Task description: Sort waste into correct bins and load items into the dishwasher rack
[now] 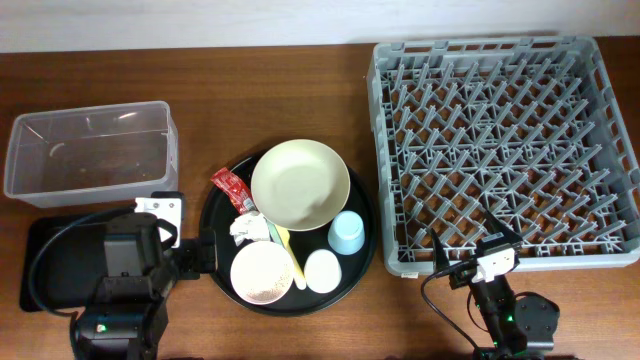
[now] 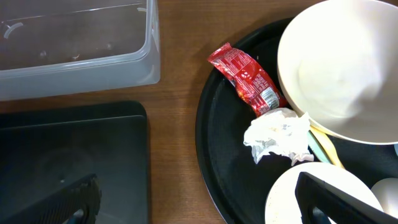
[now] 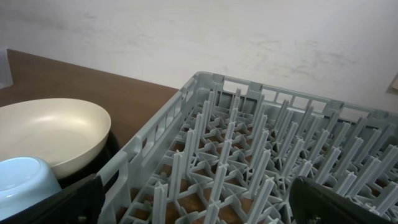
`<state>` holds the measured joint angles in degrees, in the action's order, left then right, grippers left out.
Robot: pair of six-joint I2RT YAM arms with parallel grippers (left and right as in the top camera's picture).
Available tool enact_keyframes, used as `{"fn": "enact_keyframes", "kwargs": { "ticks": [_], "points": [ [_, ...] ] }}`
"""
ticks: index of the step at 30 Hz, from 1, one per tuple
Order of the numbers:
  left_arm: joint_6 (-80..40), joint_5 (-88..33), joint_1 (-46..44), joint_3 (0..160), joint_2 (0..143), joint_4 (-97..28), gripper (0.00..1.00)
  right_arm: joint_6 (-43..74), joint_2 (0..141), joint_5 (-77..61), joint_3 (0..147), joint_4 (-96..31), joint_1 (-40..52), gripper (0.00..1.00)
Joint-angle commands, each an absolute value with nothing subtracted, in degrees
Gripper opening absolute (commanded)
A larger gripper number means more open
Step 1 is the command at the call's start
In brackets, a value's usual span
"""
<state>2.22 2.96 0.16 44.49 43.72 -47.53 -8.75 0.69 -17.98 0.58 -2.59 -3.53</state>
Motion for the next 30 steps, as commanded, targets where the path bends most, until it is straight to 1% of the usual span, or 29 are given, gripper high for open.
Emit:
{"fn": "enact_keyframes", "kwargs": {
  "ticks": [1,9,12,14,15,17,18,21,24,28,30],
  "points": [
    [3.1,2.3,0.1,45.3,43.5,-47.7,0.99,-8.1,0.3,-17.3,0.3,-3.0,-3.0,0.98],
    [3.1,2.3,0.1,45.3,43.5,-47.7,0.99,-8.1,0.3,-18.2,0.3,-2.2,-3.0,0.98],
    [3.1,2.3,0.1,45.3,43.5,-47.7,0.99,-8.0,0.5,-22.5,0.3,-2.7,-3.0,0.98],
    [3.1,2.3,0.1,45.3,43.5,-47.7,0.99,-8.0,0.5,-24.7,0.3,-0.7,-3.0,0.98],
    [3.1,2.3,0.1,45.3,43.5,-47.7,0.99,-7.7,0.5,-25.1,0.4,2.5,-3.0,0.98],
    [3.1,2.3,0.1,45.3,43.5,-47.7,0.99,-5.4,0.5,-24.8,2.4,7.0,-3.0,0.98],
    [3.1,2.3,0.1,45.3,43.5,-47.7,0.99,-5.5,0.7,-24.1,3.9,7.0,-3.0,0.98],
    [3.1,2.3,0.1,45.3,43.5,-47.7,0.99,-5.5,3.1,-20.6,10.4,1.7,-3.0,0.98],
    [3.1,2.3,0.1,45.3,43.5,-47.7,0.99,-5.5,10.1,-20.3,19.5,-6.2,-3.0,0.98],
    [3.1,2.3,0.1,45.3,43.5,-47.7,0.99,-3.0,26.0,-20.6,36.1,-21.5,-3.0,0.98],
    [3.1,2.3,0.1,45.3,43.5,-47.7,0.99,-1.0,34.8,-24.0,45.6,-30.2,-3.0,0.98]
  ]
}}
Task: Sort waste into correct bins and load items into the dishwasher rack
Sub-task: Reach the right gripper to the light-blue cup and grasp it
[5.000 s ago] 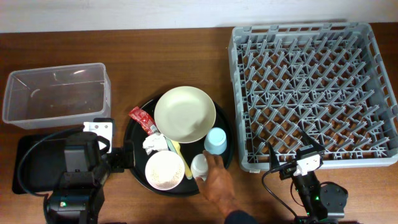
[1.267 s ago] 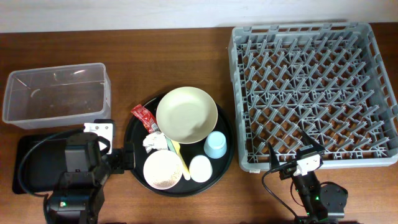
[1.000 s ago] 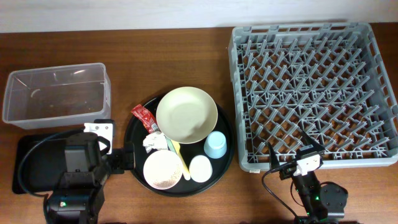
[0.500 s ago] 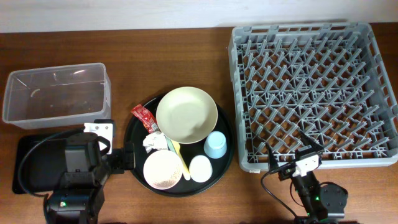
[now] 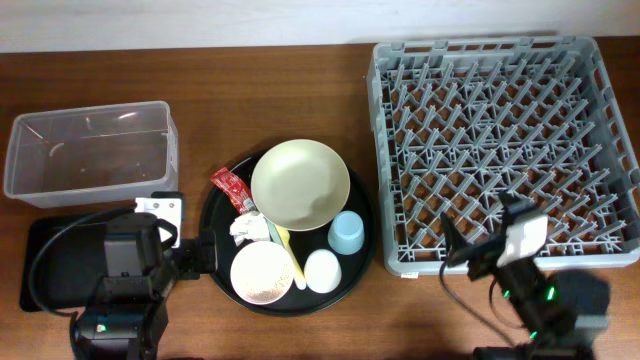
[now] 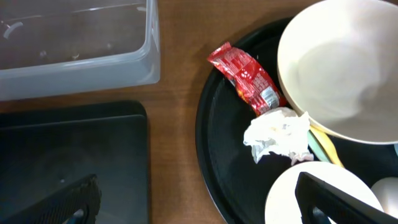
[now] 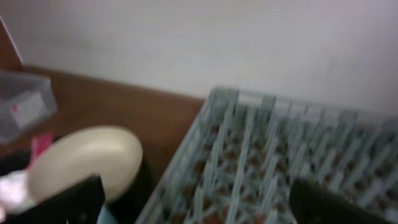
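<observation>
A round black tray (image 5: 215, 215) holds a cream plate (image 5: 300, 185), a blue cup (image 5: 346, 233), a small white cup (image 5: 322, 270), a white bowl (image 5: 262, 272), a red wrapper (image 6: 247, 79), crumpled tissue (image 6: 277, 134) and a yellow spoon (image 5: 290, 255). The grey dishwasher rack (image 5: 500, 140) stands to the right with nothing in it. My left gripper (image 6: 199, 205) is open and low at the tray's left rim, holding nothing. My right gripper (image 7: 199, 205) is open over the rack's front edge, also holding nothing. Its view is blurred.
A clear plastic bin (image 5: 90, 152) sits at the back left. A flat black bin (image 5: 45, 250) lies in front of it under my left arm. Brown table shows between the bins and the tray. A pale wall lies behind the rack.
My right arm has moved right and sits higher over the rack's front edge; its view now takes in more of the plate and tray. The left arm and all objects are unchanged.
</observation>
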`<state>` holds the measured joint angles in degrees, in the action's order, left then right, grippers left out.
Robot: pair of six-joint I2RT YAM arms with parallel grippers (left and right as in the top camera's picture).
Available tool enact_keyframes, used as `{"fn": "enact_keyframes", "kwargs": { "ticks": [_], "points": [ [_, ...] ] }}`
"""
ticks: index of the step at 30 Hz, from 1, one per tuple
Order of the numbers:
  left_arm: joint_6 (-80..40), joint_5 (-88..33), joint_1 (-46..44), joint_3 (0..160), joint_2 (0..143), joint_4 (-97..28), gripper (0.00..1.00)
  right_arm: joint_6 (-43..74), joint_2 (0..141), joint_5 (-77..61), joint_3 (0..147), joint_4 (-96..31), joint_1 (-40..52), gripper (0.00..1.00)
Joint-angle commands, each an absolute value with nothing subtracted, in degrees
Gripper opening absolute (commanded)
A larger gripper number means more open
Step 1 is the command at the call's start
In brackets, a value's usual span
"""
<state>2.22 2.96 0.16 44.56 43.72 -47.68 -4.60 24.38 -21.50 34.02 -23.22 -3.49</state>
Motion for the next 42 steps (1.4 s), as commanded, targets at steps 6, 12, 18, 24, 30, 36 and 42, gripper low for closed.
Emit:
{"fn": "enact_keyframes", "kwargs": {
  "ticks": [6,12,18,24,30,36,42],
  "points": [
    [3.1,2.3,0.1,45.3,43.5,-47.7,0.99,2.4,56.7,-46.4,65.7,-42.0,-3.0,0.98],
    [3.1,2.3,0.1,45.3,43.5,-47.7,0.99,4.6,70.3,-35.8,71.7,-47.1,7.8,0.98],
    [3.1,2.3,0.1,45.3,43.5,-47.7,0.99,13.4,76.8,-1.6,73.1,-49.5,30.5,0.98],
    [3.1,2.3,0.1,45.3,43.5,-47.7,0.99,13.6,80.0,-0.7,73.1,-47.4,36.1,0.98],
    [3.1,2.3,0.1,45.3,43.5,-47.7,0.99,8.8,92.1,-0.8,73.1,-51.5,36.8,0.98],
    [3.1,2.3,0.1,45.3,43.5,-47.7,0.99,6.2,100.7,3.2,73.1,-51.7,39.7,0.89],
    [3.1,2.3,0.1,45.3,43.5,-47.7,0.99,6.2,101.1,3.2,73.1,-52.5,39.7,0.85]
  ]
}}
